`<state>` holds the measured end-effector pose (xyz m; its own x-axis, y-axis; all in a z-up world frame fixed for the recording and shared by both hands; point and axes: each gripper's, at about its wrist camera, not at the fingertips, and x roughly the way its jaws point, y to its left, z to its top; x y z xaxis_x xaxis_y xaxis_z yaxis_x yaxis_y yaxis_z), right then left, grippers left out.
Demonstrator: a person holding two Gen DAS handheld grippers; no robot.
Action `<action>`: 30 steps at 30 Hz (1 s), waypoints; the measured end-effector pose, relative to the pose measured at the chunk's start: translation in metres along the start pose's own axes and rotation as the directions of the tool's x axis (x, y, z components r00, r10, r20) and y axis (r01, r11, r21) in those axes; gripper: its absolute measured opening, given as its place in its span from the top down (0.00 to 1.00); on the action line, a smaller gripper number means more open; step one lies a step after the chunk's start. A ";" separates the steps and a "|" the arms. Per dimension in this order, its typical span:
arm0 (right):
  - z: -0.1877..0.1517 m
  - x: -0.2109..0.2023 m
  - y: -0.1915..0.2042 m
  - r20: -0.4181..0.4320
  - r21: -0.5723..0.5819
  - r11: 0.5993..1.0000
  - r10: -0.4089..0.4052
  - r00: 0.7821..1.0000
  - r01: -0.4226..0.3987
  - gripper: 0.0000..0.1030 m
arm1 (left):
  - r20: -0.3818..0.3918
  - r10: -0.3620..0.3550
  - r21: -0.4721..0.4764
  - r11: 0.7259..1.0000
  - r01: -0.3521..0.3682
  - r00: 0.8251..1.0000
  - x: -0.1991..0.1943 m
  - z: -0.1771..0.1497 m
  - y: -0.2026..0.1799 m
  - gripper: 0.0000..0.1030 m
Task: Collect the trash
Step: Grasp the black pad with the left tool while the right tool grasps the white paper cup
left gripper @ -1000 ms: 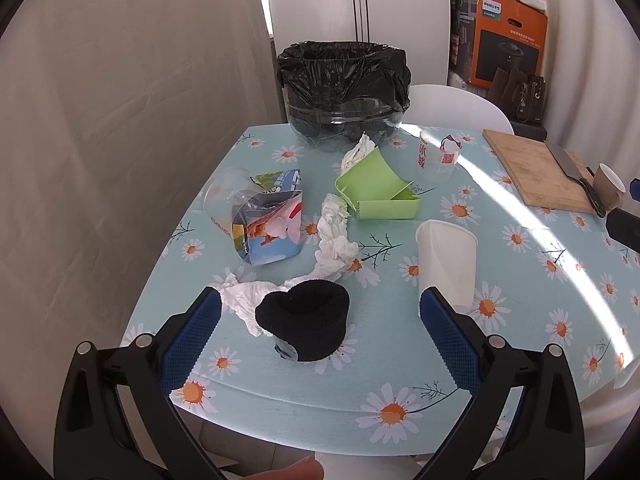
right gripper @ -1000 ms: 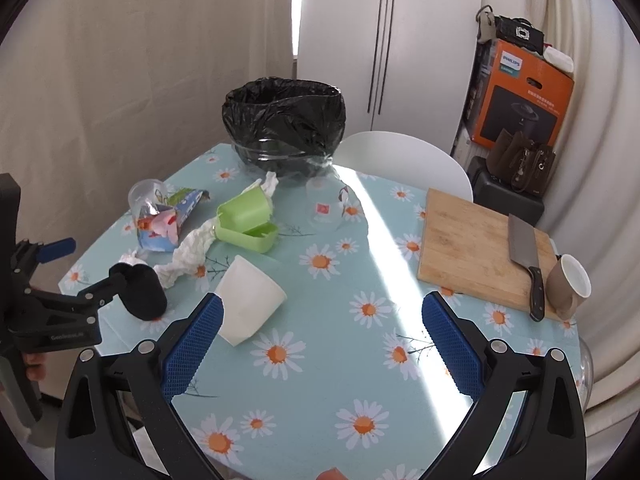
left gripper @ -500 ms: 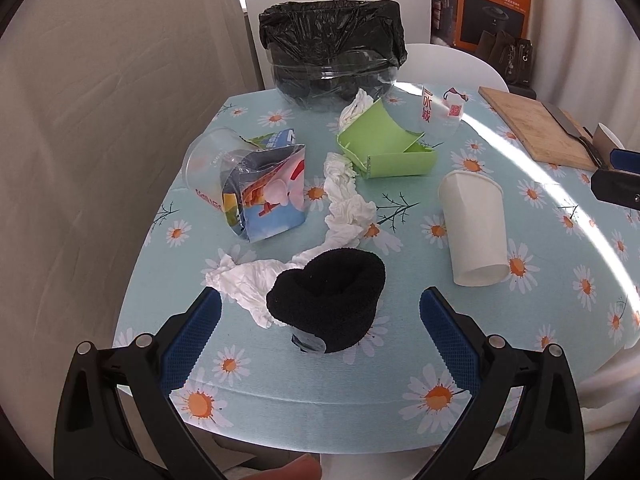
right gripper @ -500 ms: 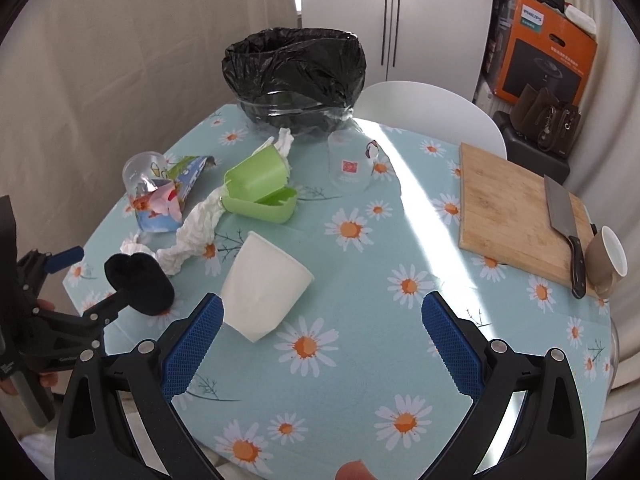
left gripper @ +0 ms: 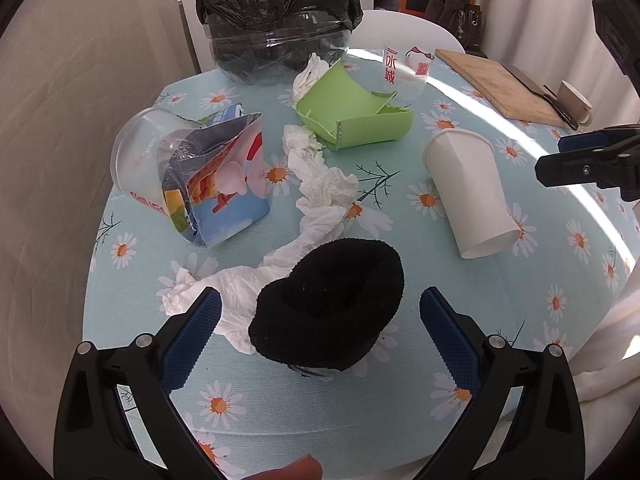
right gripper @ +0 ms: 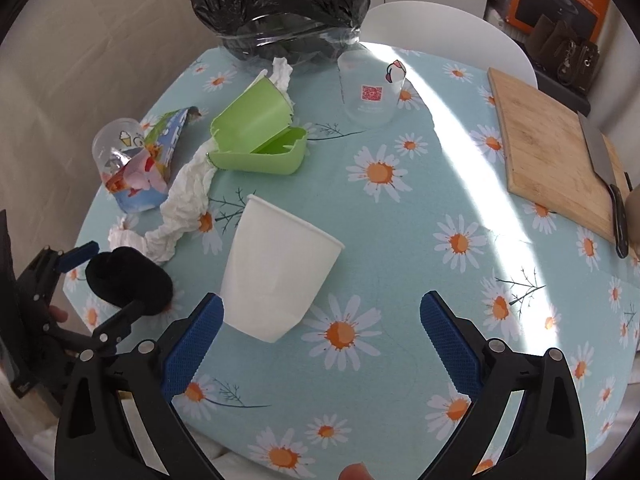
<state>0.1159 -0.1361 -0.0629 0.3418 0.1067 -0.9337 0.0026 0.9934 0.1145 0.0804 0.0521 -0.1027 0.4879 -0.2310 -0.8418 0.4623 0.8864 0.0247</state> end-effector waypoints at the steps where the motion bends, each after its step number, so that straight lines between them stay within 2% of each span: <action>1: 0.001 0.004 0.003 -0.011 0.004 1.000 0.000 1.000 0.000 0.09 | -0.001 -0.013 0.011 1.000 0.013 1.000 0.002 0.001 0.000 0.06; 5: 0.007 0.021 0.011 -0.065 0.037 0.999 0.024 0.998 -0.021 0.12 | -0.034 -0.050 0.059 0.997 0.052 0.998 0.013 0.003 0.001 0.06; 6: 0.008 0.026 0.012 -0.081 0.049 0.998 0.035 0.996 -0.031 0.16 | -0.046 -0.061 0.058 0.996 0.063 0.997 0.017 0.004 0.003 0.06; 7: 0.008 0.031 0.013 -0.096 0.059 0.998 0.036 0.995 -0.031 0.31 | -0.052 -0.055 0.053 0.997 0.058 0.997 0.019 0.004 0.005 0.06; 10: 0.011 0.044 0.014 -0.129 0.117 0.989 0.106 0.986 -0.091 0.32 | -0.073 -0.057 0.017 0.998 0.058 0.996 0.026 0.006 0.014 0.07; 11: 0.013 0.046 0.015 -0.134 0.132 0.985 0.126 0.983 -0.109 0.37 | -0.085 -0.068 0.002 0.998 0.069 0.994 0.029 0.005 0.018 0.08; 13: 0.016 0.049 0.020 -0.146 0.134 0.982 0.150 0.978 -0.130 0.46 | -0.082 -0.091 -0.027 0.996 0.089 0.992 0.030 0.003 0.024 0.23; 16: 0.019 0.052 0.029 -0.166 0.080 0.990 0.126 0.978 -0.114 0.48 | -0.102 -0.115 -0.047 0.993 0.111 0.988 0.033 0.000 0.026 0.41; 18: 0.020 0.051 0.029 -0.165 0.073 0.990 0.133 0.977 -0.123 0.50 | -0.097 -0.095 -0.061 0.994 0.090 0.991 0.031 -0.003 0.024 0.43; 19: 0.020 0.050 0.026 -0.153 0.086 0.988 0.137 0.979 -0.125 0.70 | -0.097 -0.084 -0.072 0.994 0.077 0.992 0.030 -0.004 0.024 0.44; 21: 0.021 0.048 0.020 -0.137 0.112 0.987 0.130 0.982 -0.116 0.72 | -0.119 -0.107 -0.074 0.992 0.098 0.987 0.028 -0.006 0.023 0.44; 25: 0.019 0.047 0.016 -0.128 0.102 0.988 0.127 0.984 -0.115 0.69 | -0.148 -0.088 -0.059 0.995 0.080 0.985 0.024 -0.008 0.021 0.46; 27: 0.016 0.044 0.012 -0.113 0.106 0.984 0.155 0.981 -0.143 0.59 | -0.156 -0.067 -0.052 0.997 0.060 0.985 0.020 -0.009 0.021 0.46; 28: 0.015 0.043 0.011 -0.109 0.110 0.981 0.169 0.980 -0.158 0.51 | -0.154 -0.058 -0.055 0.997 0.050 0.986 0.016 -0.010 0.022 0.46; 30: 0.014 0.041 0.008 -0.101 0.111 0.979 0.182 0.978 -0.170 0.49 | -0.143 -0.047 -0.070 0.997 0.037 0.989 0.008 -0.010 0.024 0.46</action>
<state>0.1432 -0.1244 -0.0956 0.2400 0.2889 -0.9268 0.0491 0.9499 0.3088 0.0879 0.0754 -0.1138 0.3546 -0.2122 -0.9106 0.4270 0.9032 -0.0441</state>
